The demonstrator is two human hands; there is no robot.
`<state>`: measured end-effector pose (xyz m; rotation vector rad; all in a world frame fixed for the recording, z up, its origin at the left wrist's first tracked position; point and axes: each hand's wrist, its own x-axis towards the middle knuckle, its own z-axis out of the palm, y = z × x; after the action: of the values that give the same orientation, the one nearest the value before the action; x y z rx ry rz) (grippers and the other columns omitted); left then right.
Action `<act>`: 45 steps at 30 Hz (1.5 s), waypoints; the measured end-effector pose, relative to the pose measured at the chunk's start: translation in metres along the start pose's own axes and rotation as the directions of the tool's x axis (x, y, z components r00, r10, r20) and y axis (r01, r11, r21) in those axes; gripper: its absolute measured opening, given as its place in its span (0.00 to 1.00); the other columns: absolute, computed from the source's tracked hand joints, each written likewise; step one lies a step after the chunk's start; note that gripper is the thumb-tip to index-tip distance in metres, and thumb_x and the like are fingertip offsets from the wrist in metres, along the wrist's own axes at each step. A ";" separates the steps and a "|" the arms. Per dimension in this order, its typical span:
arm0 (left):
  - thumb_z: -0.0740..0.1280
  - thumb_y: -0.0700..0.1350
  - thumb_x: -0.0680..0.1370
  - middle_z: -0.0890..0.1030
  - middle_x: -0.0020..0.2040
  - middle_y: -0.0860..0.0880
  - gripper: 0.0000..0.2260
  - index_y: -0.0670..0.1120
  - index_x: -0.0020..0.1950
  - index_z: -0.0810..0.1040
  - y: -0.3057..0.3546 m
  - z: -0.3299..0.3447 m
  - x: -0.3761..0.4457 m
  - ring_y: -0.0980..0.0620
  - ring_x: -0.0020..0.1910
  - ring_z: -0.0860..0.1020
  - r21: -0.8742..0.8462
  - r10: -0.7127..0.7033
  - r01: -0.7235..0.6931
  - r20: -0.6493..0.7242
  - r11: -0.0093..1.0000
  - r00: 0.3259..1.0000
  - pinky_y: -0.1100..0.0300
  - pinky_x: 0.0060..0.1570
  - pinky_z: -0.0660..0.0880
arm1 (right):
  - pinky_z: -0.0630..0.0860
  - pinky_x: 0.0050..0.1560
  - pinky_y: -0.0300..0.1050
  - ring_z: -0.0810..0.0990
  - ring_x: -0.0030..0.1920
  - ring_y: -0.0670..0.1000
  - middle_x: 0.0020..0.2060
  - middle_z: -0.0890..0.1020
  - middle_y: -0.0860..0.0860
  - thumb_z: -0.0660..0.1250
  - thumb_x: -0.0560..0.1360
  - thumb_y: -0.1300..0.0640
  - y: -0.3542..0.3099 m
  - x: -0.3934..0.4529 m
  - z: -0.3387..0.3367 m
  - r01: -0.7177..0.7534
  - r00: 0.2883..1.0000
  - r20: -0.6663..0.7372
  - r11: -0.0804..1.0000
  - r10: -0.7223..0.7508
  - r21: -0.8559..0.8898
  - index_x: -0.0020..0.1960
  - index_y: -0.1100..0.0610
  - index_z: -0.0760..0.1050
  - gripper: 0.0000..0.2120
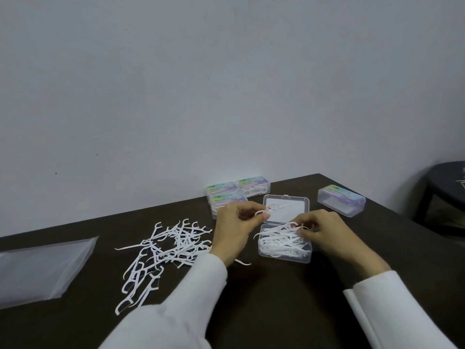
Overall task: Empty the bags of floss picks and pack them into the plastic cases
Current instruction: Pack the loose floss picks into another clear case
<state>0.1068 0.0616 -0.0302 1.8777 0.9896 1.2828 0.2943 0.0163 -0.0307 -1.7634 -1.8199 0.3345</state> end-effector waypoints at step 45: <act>0.69 0.49 0.76 0.82 0.49 0.55 0.07 0.53 0.52 0.83 0.006 0.031 -0.011 0.59 0.44 0.76 0.428 0.043 -0.102 0.146 0.898 0.988 0.67 0.47 0.71 | 0.74 0.50 0.45 0.78 0.50 0.55 0.49 0.81 0.58 0.70 0.71 0.65 0.016 -0.005 -0.022 -0.249 0.859 -0.298 0.848 0.417 0.468 0.44 0.55 0.81 0.06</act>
<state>0.1345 0.0459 -0.0393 2.3239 1.2194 1.0151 0.3193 0.0081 -0.0230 -1.6890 -1.0545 0.4366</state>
